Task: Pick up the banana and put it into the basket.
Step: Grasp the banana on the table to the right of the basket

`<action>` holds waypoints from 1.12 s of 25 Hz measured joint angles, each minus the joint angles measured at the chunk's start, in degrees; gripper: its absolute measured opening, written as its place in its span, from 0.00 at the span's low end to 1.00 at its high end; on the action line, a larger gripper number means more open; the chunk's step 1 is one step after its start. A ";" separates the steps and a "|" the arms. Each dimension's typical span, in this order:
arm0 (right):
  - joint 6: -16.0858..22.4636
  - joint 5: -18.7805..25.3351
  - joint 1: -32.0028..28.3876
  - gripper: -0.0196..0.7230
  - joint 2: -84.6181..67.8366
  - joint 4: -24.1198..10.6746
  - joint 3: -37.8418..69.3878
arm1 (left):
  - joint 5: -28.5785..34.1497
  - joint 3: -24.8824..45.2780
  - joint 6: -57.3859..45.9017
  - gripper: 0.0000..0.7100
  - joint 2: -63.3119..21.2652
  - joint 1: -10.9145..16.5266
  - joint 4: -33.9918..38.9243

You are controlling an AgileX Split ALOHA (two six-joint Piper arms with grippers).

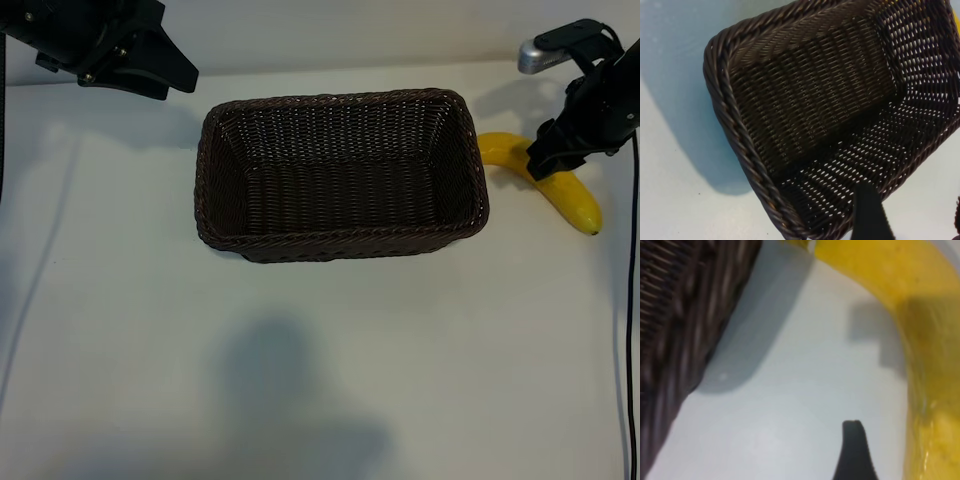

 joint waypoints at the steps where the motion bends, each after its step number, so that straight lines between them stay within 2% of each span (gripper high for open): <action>1: -0.39 -0.64 0.00 0.72 0.01 0.00 0.00 | 0.00 0.00 0.00 0.64 0.00 0.00 0.00; 11: -1.49 -2.43 0.00 0.72 2.76 0.00 -0.05 | 0.00 0.00 0.23 0.64 0.00 0.00 0.00; 15: -1.60 -3.98 0.00 0.72 4.17 -1.60 -0.43 | 0.00 0.00 0.23 0.64 0.00 0.00 0.00; 19: -1.60 -4.30 0.00 0.72 6.33 -1.61 -0.43 | 0.00 0.00 0.23 0.64 0.00 0.00 0.00; 24: -0.94 -4.64 0.00 0.64 7.20 -1.66 -0.37 | 0.00 0.00 0.28 0.64 0.00 0.00 0.00; 28: 0.72 -4.58 0.00 0.63 7.20 -1.73 -0.43 | 0.00 0.00 0.28 0.64 0.00 0.00 0.00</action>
